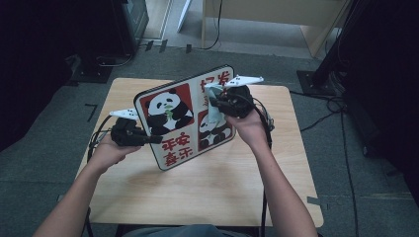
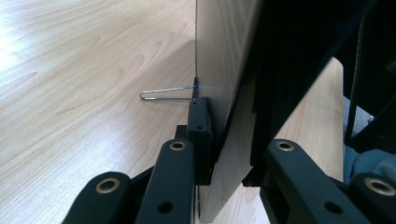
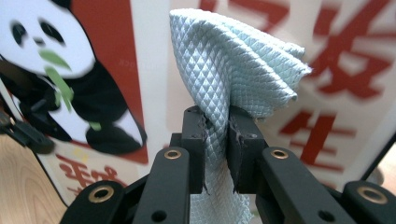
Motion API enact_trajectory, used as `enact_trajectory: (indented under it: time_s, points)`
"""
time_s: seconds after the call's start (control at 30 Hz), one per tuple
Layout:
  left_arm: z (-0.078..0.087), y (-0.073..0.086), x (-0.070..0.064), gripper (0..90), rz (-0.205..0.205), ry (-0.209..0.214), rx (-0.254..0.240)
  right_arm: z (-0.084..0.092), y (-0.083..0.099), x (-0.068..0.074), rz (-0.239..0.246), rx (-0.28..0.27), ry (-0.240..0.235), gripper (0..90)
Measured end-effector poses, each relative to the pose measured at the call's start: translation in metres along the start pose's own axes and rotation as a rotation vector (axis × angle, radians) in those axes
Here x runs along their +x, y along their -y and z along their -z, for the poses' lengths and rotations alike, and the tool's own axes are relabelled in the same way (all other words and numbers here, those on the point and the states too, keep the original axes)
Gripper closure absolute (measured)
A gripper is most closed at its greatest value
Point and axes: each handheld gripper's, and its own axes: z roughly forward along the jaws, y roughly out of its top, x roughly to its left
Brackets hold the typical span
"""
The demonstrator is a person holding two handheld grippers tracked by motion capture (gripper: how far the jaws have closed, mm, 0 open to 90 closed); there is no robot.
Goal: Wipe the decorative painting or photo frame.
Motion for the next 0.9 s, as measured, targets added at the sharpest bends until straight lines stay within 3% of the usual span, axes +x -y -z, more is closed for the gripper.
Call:
enact_trajectory:
  time_s: [0.37, 0.6, 0.9]
  points:
    - [0.000, 0.000, 0.000, 79.7, 0.003, 0.003, -0.002, 0.002, -0.036, 0.007, 0.037, 0.012, -0.017, 78.8]
    - [0.000, 0.000, 0.000, 79.8, 0.000, 0.005, 0.001, -0.004, -0.035, 0.001, 0.042, 0.025, -0.054, 78.7]
    - [0.000, -0.001, 0.002, 79.7, 0.000, 0.011, 0.007, -0.013, -0.022, -0.014, 0.110, 0.006, -0.170, 78.1]
